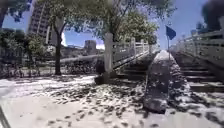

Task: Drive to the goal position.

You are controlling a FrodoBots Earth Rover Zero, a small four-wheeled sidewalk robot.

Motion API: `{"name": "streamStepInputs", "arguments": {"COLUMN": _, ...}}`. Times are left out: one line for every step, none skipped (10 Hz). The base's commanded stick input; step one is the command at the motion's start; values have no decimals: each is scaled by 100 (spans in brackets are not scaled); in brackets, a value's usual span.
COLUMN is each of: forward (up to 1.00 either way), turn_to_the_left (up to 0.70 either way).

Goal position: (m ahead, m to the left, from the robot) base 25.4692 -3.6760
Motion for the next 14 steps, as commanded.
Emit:
{"name": "streamStepInputs", "arguments": {"forward": 0, "turn_to_the_left": -26}}
{"name": "streamStepInputs", "arguments": {"forward": 0, "turn_to_the_left": 0}}
{"name": "streamStepInputs", "arguments": {"forward": 0, "turn_to_the_left": 0}}
{"name": "streamStepInputs", "arguments": {"forward": -10, "turn_to_the_left": 0}}
{"name": "streamStepInputs", "arguments": {"forward": -45, "turn_to_the_left": 0}}
{"name": "streamStepInputs", "arguments": {"forward": -45, "turn_to_the_left": 0}}
{"name": "streamStepInputs", "arguments": {"forward": -45, "turn_to_the_left": 0}}
{"name": "streamStepInputs", "arguments": {"forward": -45, "turn_to_the_left": 0}}
{"name": "streamStepInputs", "arguments": {"forward": -45, "turn_to_the_left": 0}}
{"name": "streamStepInputs", "arguments": {"forward": -45, "turn_to_the_left": 0}}
{"name": "streamStepInputs", "arguments": {"forward": -45, "turn_to_the_left": 0}}
{"name": "streamStepInputs", "arguments": {"forward": -45, "turn_to_the_left": 0}}
{"name": "streamStepInputs", "arguments": {"forward": -45, "turn_to_the_left": 0}}
{"name": "streamStepInputs", "arguments": {"forward": -45, "turn_to_the_left": 0}}
